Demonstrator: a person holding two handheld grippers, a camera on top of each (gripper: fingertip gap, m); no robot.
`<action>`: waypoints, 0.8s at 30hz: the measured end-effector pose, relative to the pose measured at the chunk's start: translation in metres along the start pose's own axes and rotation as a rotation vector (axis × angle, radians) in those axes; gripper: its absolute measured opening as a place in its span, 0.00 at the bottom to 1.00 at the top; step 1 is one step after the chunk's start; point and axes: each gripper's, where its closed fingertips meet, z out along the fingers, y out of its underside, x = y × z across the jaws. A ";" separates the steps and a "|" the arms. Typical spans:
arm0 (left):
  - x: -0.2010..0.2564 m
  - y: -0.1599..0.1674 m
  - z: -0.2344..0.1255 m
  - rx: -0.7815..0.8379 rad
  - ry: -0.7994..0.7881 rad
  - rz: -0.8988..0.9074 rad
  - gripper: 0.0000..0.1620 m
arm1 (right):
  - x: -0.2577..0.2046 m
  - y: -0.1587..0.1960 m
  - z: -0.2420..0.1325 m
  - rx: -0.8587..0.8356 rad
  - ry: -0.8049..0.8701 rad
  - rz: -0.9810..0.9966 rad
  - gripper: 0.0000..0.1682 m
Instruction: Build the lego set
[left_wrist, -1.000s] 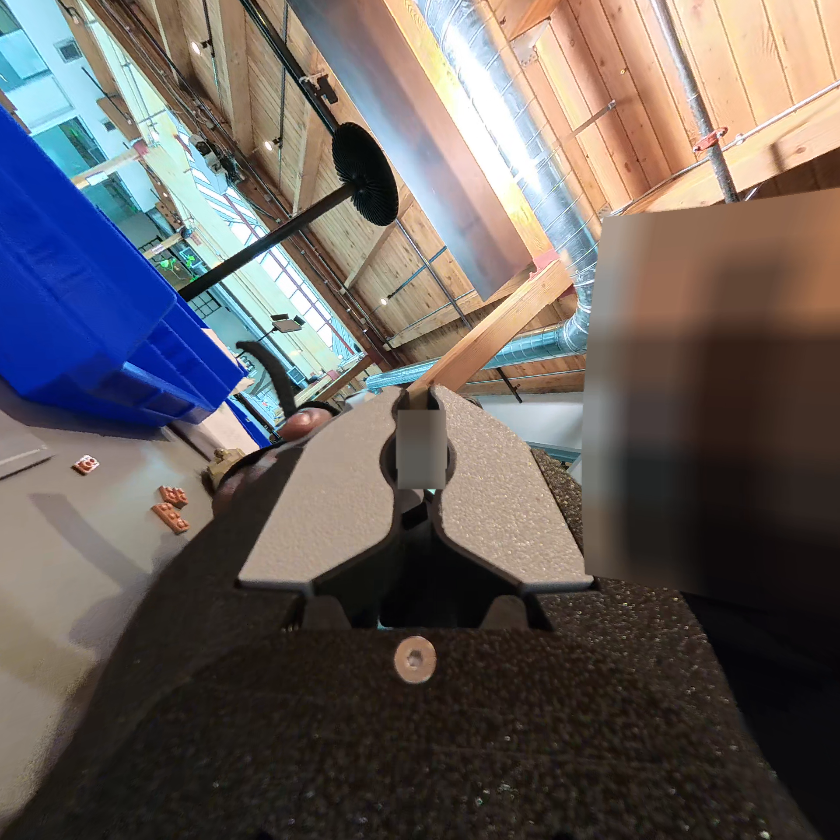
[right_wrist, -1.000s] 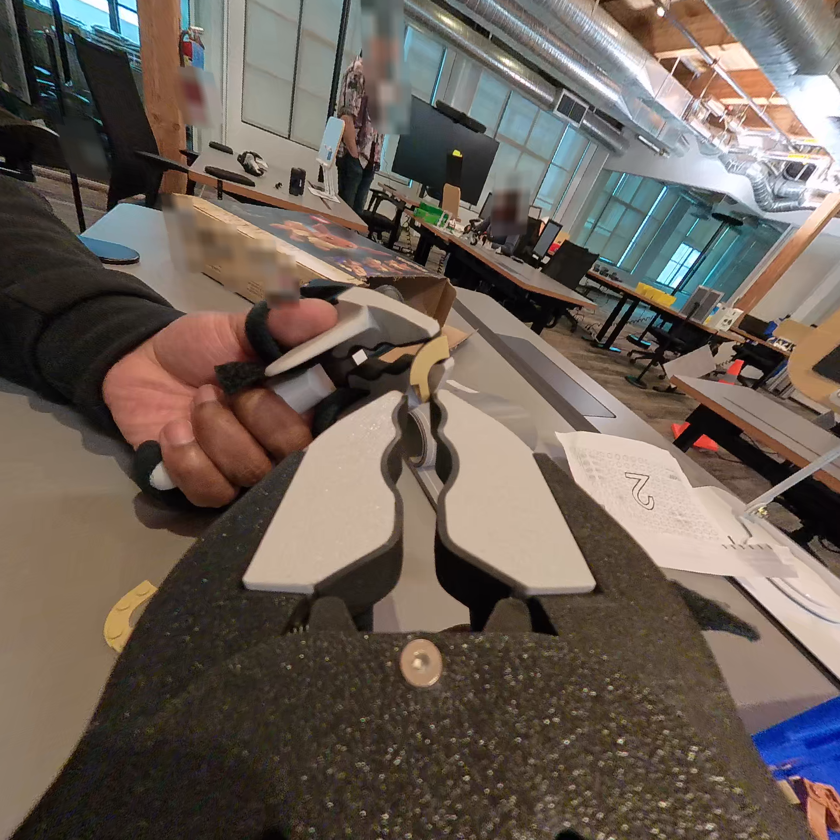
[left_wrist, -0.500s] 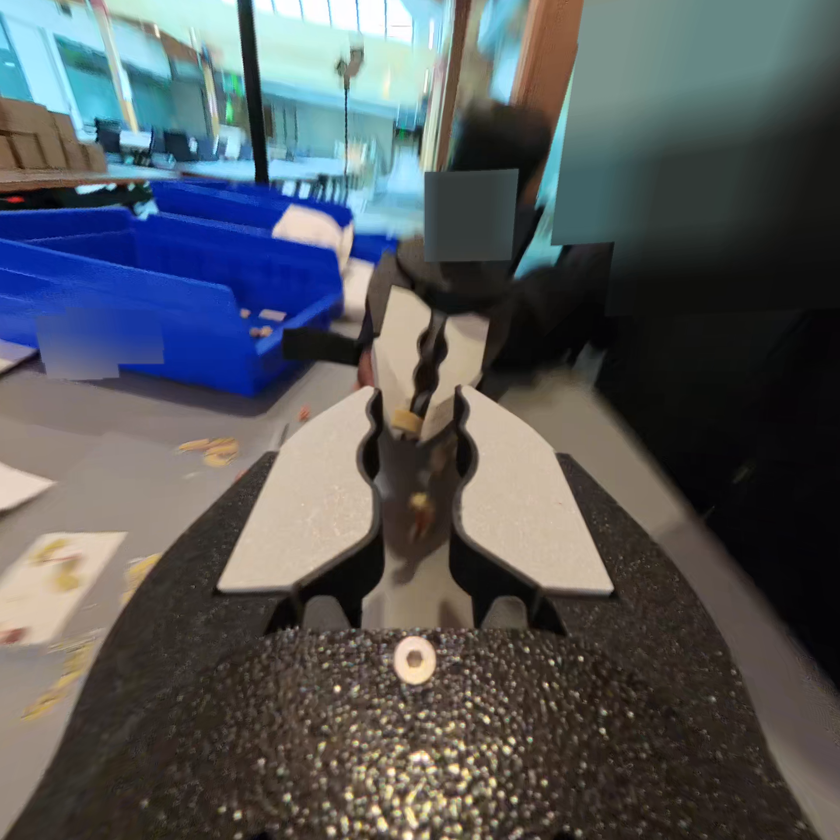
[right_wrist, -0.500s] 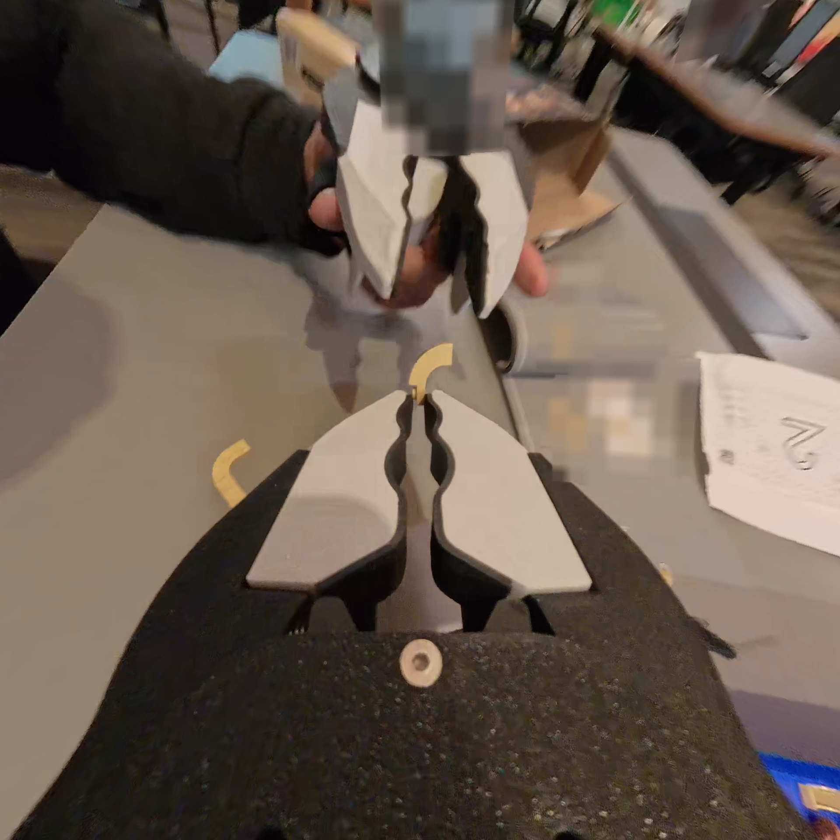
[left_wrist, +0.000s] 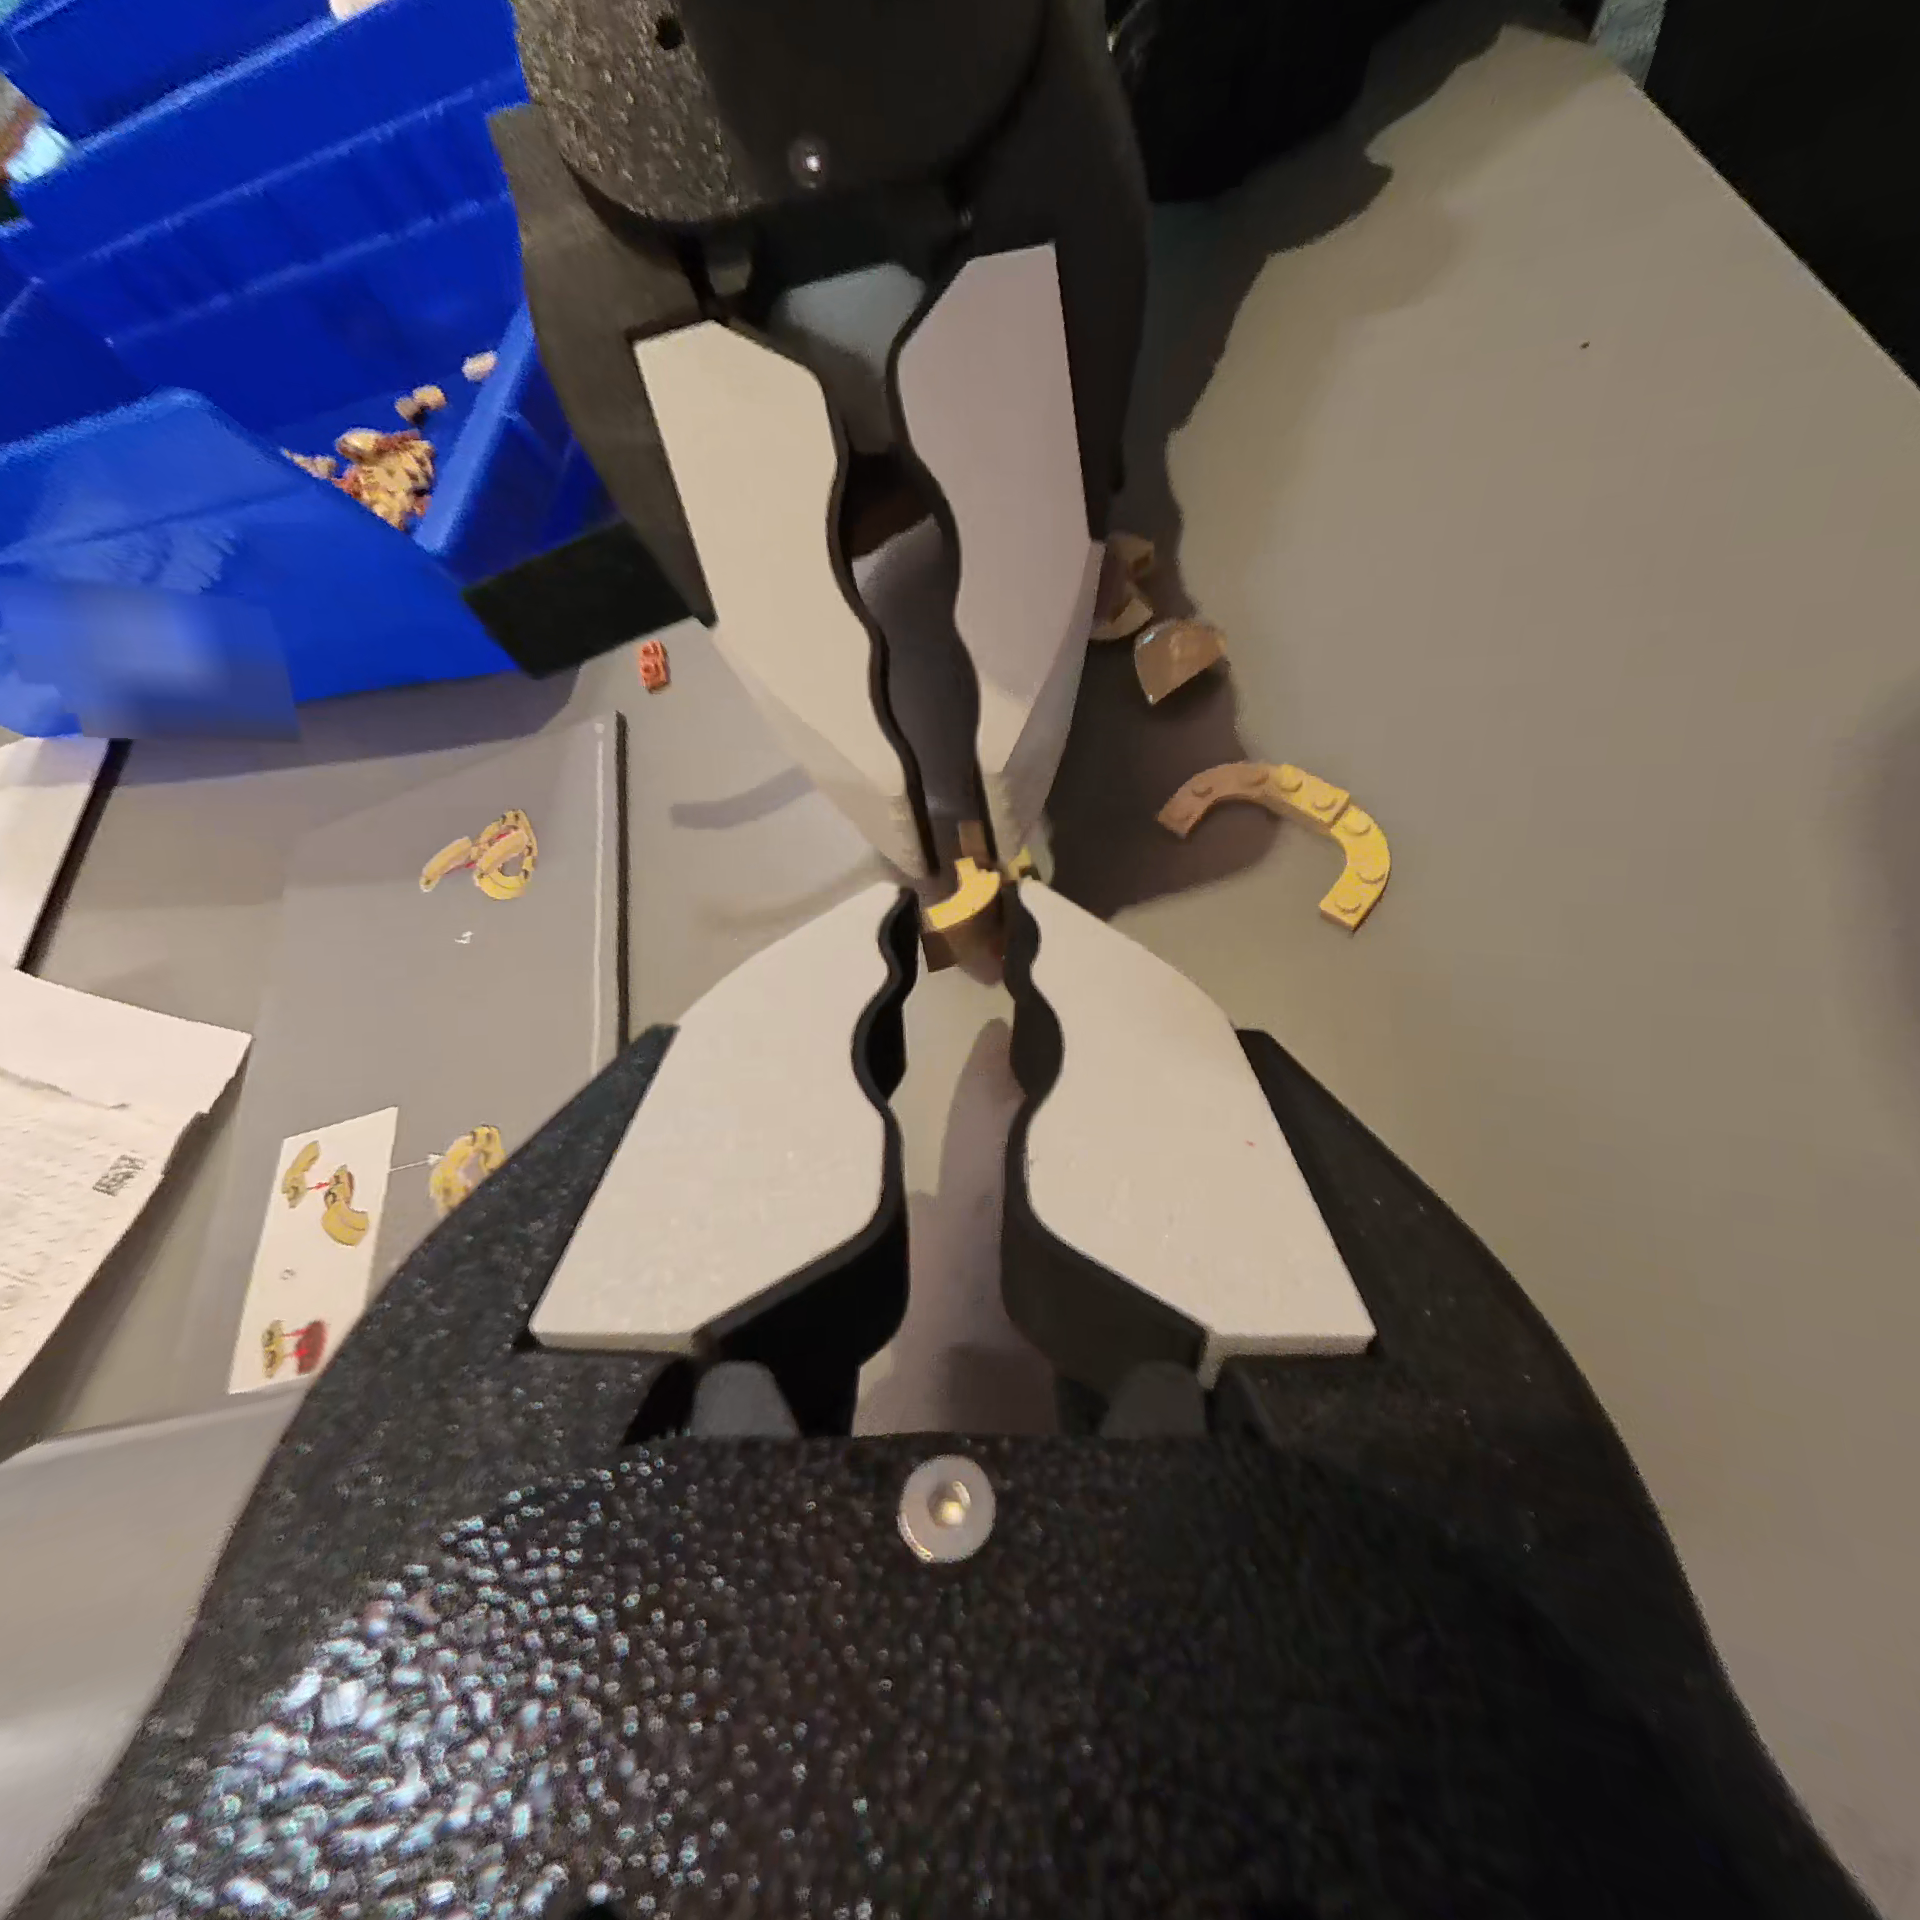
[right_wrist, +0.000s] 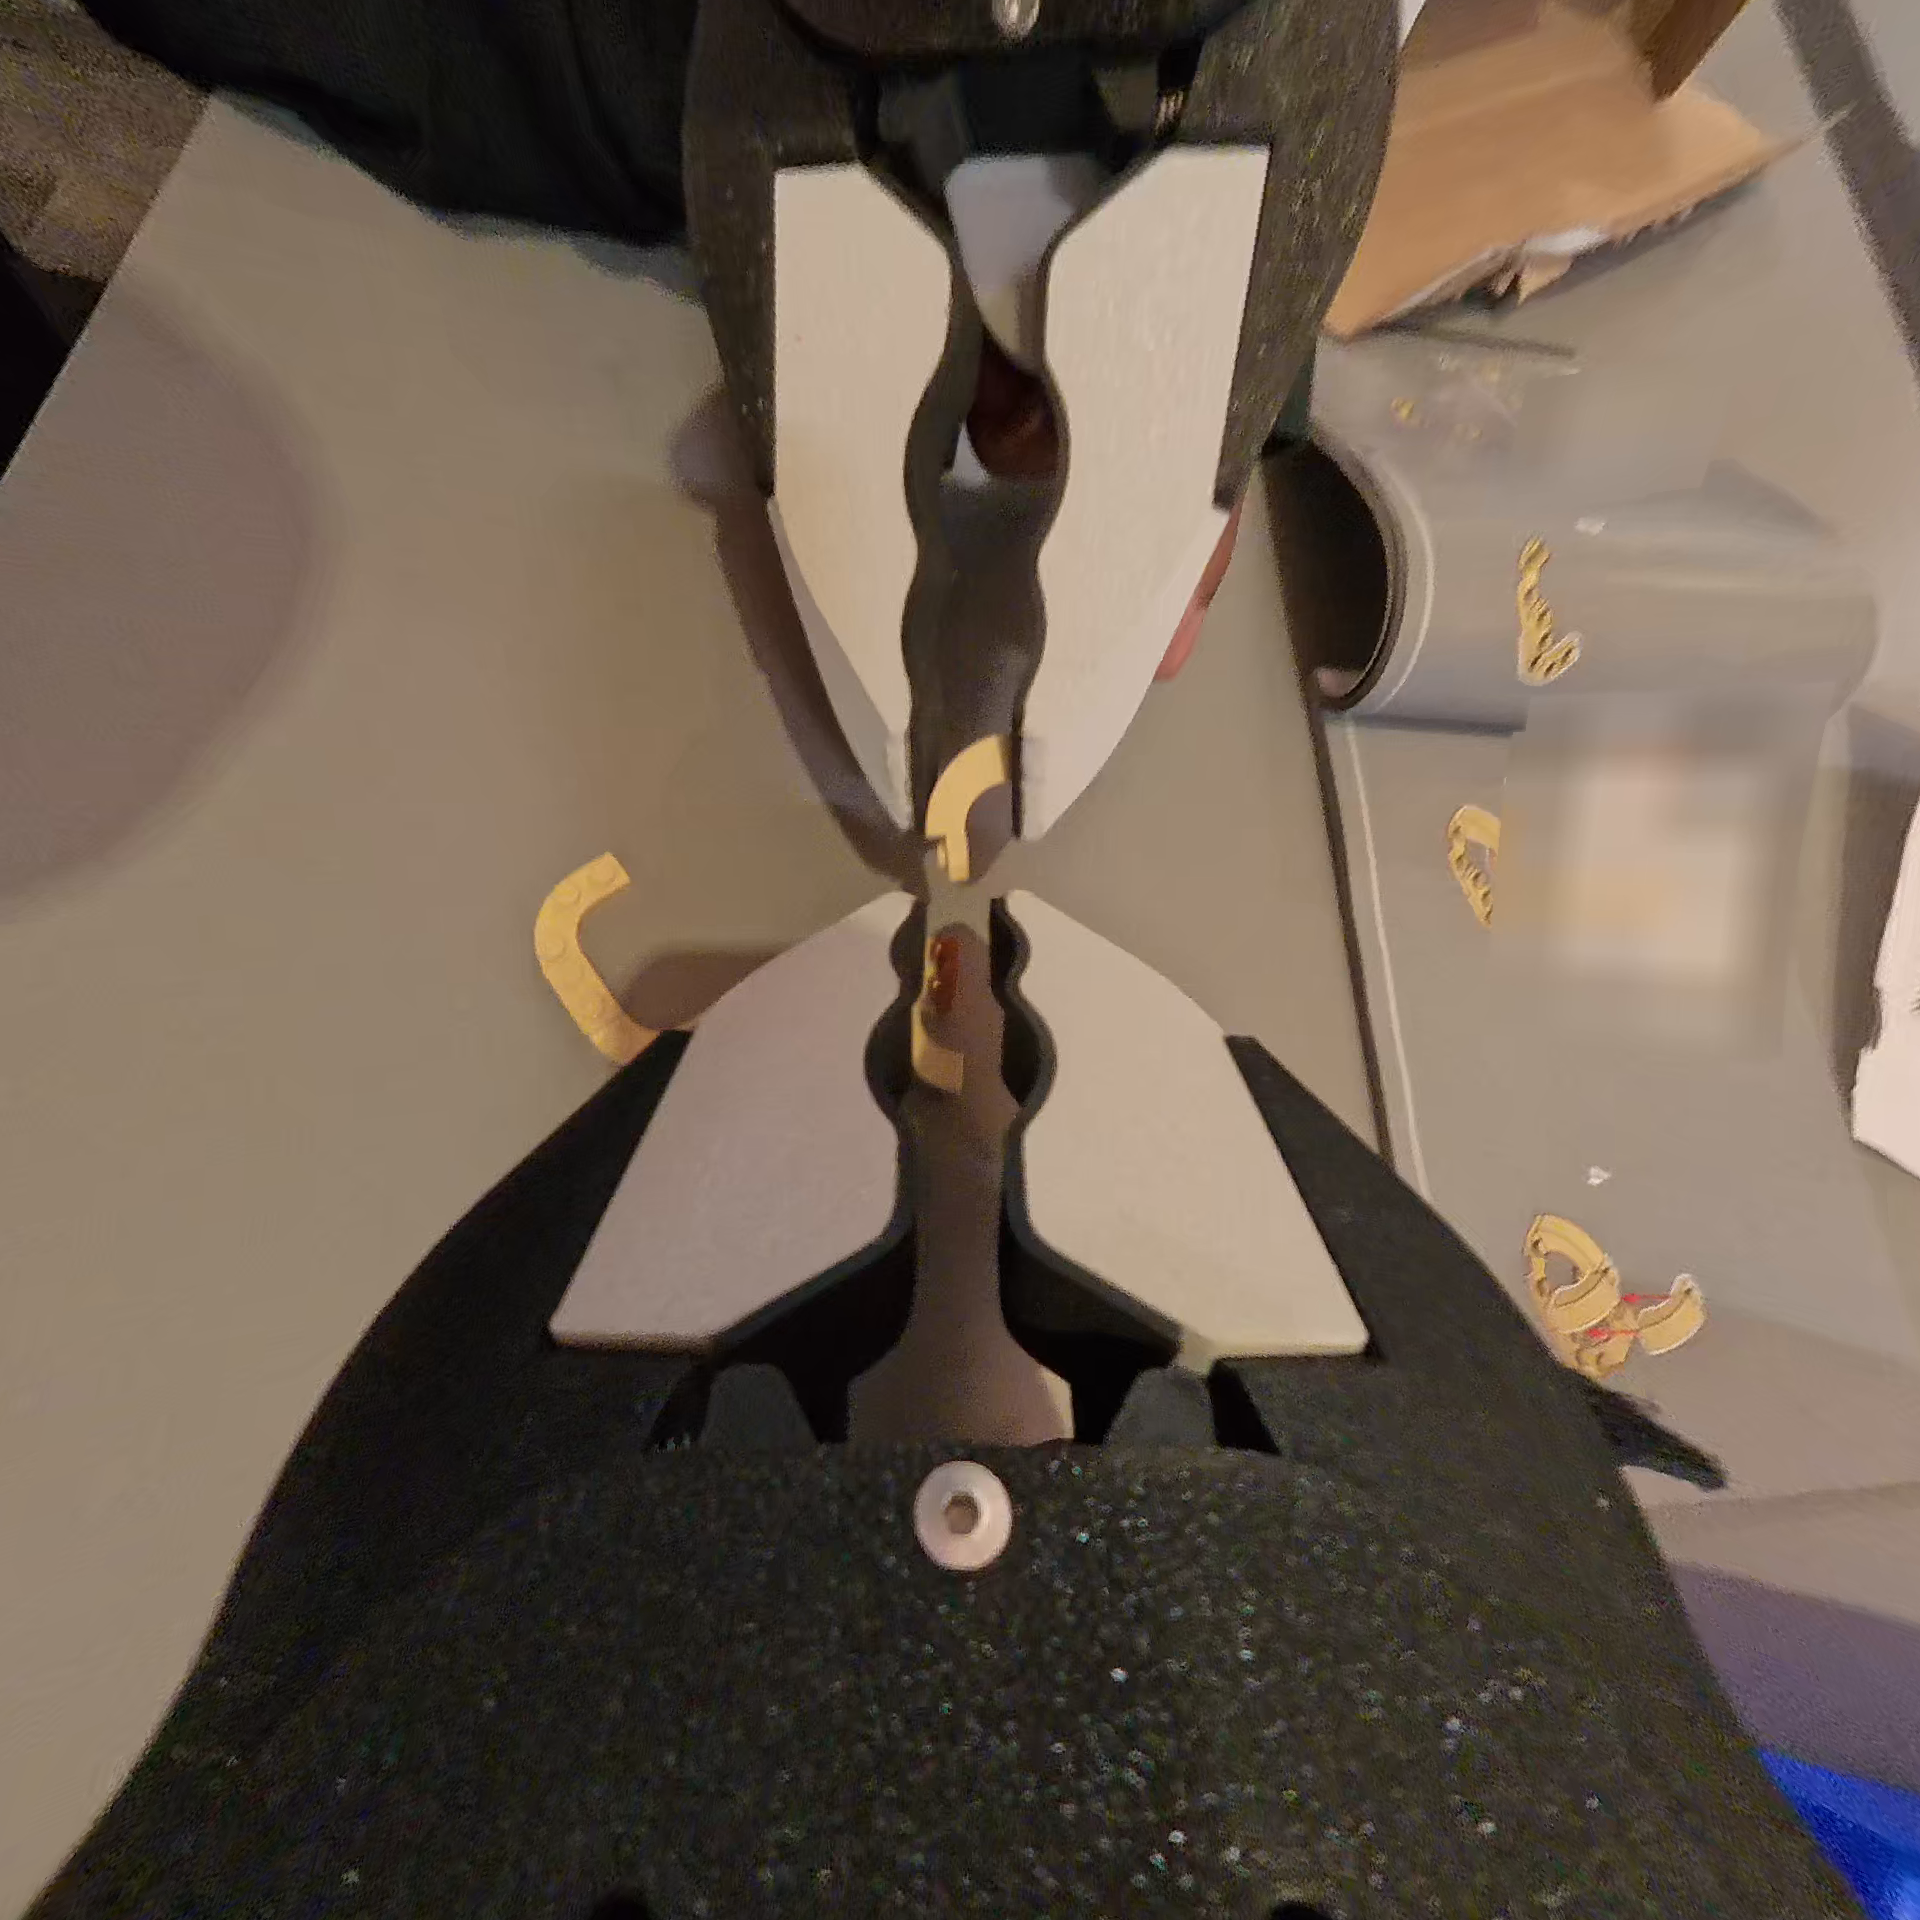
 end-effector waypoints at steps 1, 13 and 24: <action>0.000 0.004 0.001 -0.015 0.007 -0.010 0.09 | 0.000 0.006 0.000 -0.023 -0.014 0.014 0.09; 0.015 0.026 0.014 -0.131 0.107 -0.106 0.09 | -0.005 0.027 0.017 -0.151 -0.064 0.079 0.10; 0.020 0.030 0.016 -0.170 0.133 -0.148 0.09 | -0.008 0.028 0.017 -0.149 -0.094 0.105 0.07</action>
